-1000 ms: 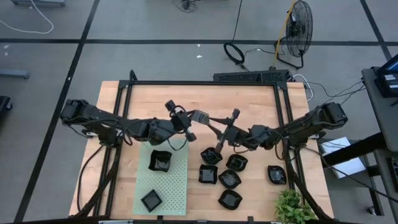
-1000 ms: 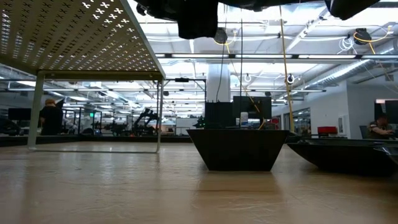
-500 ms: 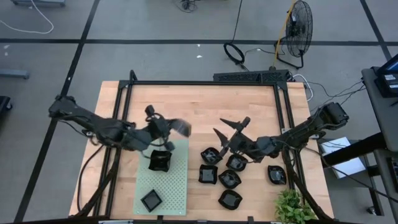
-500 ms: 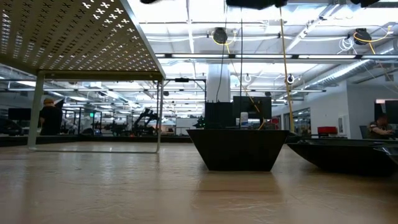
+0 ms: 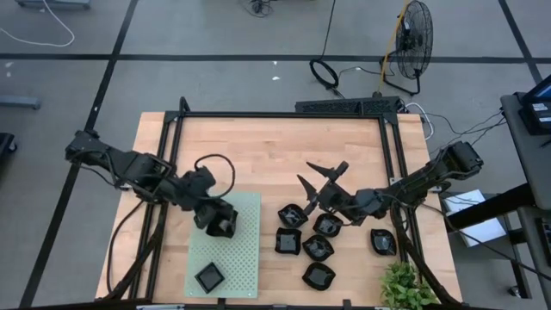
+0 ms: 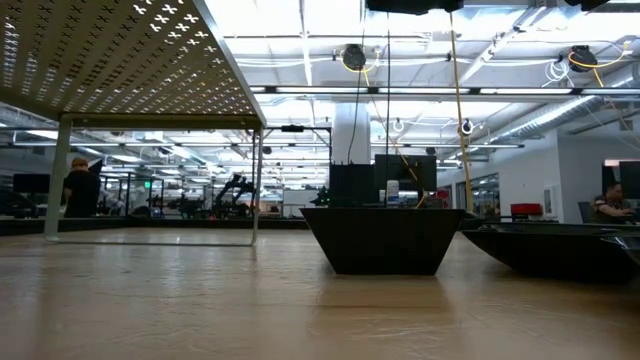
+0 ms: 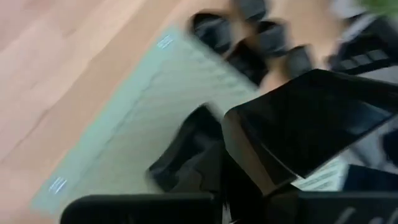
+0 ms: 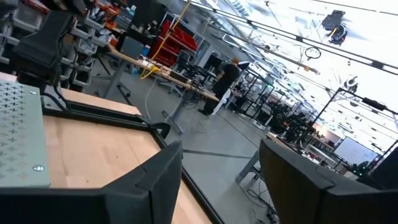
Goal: Pick & Place Mini shaped plates
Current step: Stack the distorted square plate on top of the other distorted square plates on the shelf
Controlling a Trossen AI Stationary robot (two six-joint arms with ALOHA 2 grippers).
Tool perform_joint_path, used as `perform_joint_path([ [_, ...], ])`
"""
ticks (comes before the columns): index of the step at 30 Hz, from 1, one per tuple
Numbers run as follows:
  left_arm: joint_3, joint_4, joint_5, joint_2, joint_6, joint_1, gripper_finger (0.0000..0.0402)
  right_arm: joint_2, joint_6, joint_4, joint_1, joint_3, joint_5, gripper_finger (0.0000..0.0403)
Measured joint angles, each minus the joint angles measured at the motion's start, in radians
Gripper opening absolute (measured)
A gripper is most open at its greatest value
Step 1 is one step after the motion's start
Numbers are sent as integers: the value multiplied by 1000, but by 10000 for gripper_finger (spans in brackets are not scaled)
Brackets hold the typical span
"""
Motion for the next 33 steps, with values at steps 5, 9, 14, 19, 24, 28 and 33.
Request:
perform_joint_path([
  [5,0,-125,26,30,-20,2,9,0,9,-5,0,0,0,201],
  [9,0,-125,78,49,46,3,4,0,8,-5,0,0,0,201],
  [14,0,-126,97,69,101,19,14,0,7,-8,0,0,0,201],
  [19,0,-125,161,87,161,24,5,0,8,-8,0,0,0,201],
  [24,0,-130,214,98,256,25,12,0,9,-8,-2,0,0,201],
  [28,0,-133,216,98,392,37,10,0,15,-13,-7,0,-3,201],
  [33,0,-133,247,98,590,65,9,0,25,-17,-15,0,-3,201],
])
